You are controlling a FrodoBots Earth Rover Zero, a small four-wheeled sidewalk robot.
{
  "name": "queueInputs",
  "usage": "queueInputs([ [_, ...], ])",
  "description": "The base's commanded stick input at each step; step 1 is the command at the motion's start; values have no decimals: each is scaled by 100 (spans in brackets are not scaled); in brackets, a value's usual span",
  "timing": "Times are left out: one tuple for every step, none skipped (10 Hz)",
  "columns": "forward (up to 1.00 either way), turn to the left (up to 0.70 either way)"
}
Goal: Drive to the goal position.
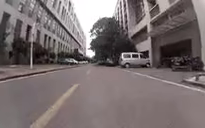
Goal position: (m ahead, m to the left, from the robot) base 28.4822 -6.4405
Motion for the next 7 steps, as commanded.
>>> queueInputs([
  [70,0],
  [70,0],
  [70,0],
  [70,0],
  [70,0],
  [70,0],
  [70,0],
])
